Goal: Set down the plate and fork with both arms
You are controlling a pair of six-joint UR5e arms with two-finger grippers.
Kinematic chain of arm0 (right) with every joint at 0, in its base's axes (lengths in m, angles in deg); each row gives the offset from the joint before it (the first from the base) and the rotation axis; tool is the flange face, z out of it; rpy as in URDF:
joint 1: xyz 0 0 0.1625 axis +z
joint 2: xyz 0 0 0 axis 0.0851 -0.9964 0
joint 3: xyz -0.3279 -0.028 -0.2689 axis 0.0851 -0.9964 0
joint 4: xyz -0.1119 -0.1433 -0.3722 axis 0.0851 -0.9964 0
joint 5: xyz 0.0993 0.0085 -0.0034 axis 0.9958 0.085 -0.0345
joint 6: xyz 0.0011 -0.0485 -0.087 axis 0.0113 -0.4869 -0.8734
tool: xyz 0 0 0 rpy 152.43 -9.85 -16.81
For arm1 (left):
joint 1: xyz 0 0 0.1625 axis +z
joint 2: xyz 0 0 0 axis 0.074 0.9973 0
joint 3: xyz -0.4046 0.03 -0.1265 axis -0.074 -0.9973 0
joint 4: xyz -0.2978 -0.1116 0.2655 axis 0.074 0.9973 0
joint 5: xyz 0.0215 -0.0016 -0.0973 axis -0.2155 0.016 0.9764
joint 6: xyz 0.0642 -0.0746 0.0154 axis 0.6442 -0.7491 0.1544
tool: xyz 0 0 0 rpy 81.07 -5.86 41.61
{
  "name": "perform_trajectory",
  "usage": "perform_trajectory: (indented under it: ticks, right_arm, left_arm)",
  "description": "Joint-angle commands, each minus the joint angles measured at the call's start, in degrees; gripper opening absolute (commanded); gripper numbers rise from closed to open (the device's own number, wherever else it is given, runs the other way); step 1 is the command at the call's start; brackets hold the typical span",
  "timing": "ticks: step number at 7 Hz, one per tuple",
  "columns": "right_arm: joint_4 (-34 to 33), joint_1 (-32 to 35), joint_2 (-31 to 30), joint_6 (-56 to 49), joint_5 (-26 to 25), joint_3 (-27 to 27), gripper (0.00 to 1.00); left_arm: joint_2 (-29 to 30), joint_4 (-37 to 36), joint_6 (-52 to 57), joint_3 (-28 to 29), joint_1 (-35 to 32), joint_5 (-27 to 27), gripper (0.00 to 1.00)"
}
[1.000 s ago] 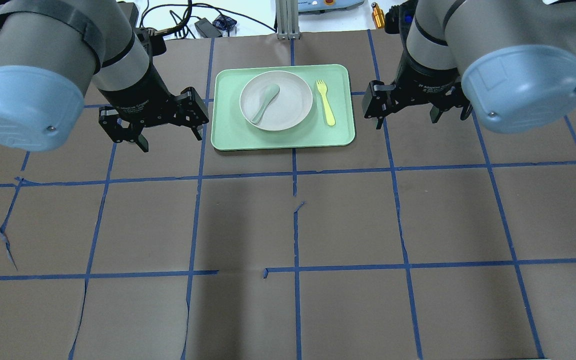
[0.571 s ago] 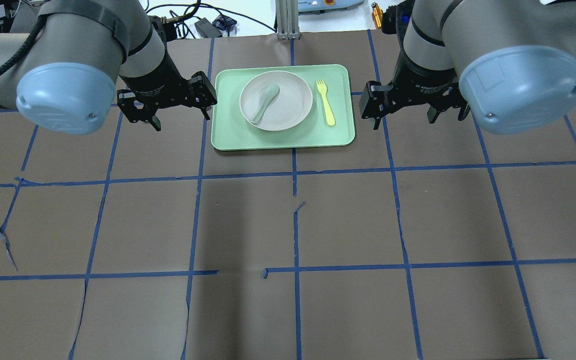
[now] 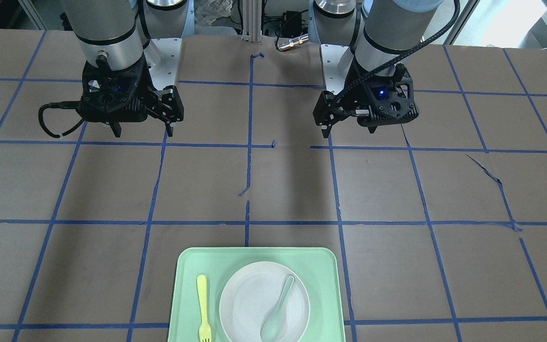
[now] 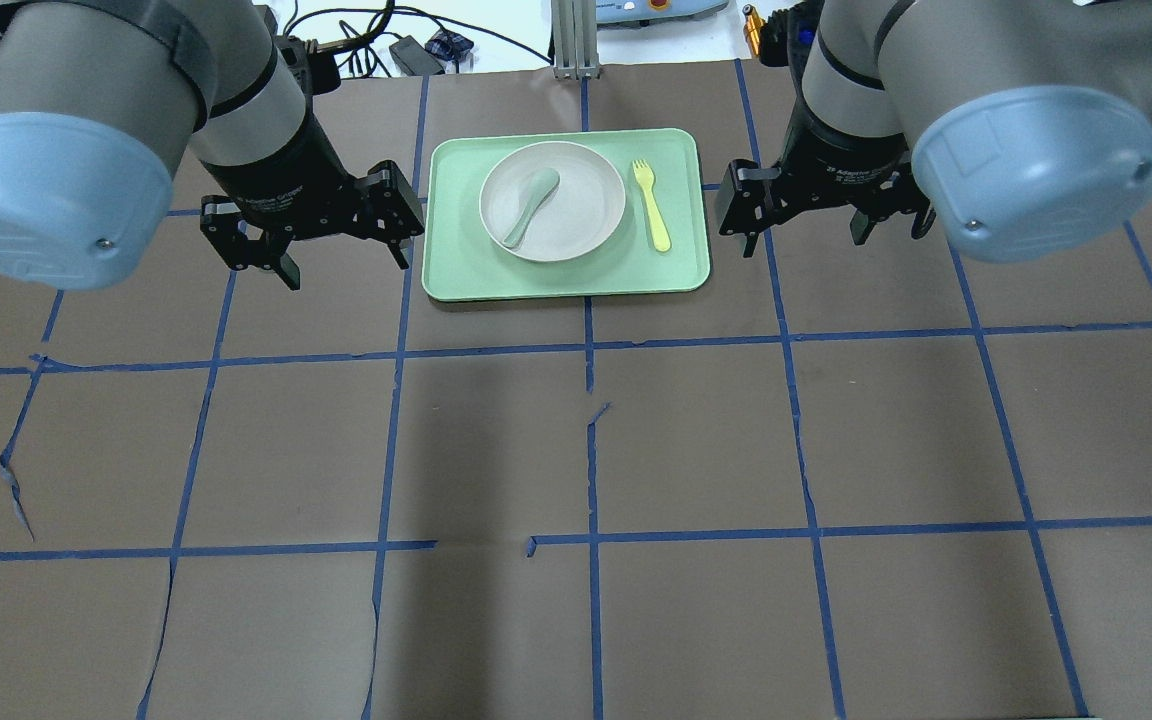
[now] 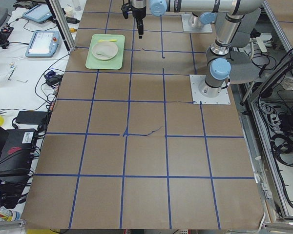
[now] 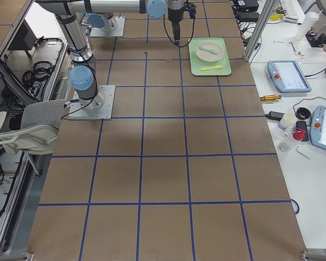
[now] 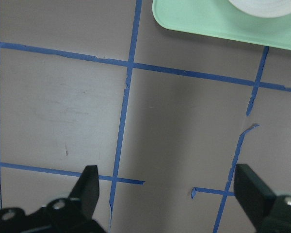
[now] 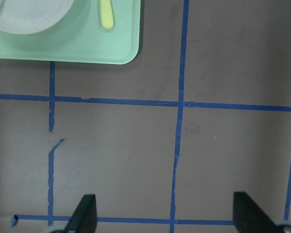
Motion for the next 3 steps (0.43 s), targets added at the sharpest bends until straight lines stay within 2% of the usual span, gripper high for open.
perform_trajectory:
  ticks: [1,3]
  right_arm:
    - [0.03,0.09,0.25,0.00,0.19,-0.20,1.00]
    - [0.03,0.09,0.34,0.00,0.28,-0.37,1.00]
  left_arm:
    - [-0.40,0.15,0.15,-0.18,-0.72,-1.48,1.00]
    - [-0.31,0.06,-0.02,-0.18,-0.81,-1.58,1.00]
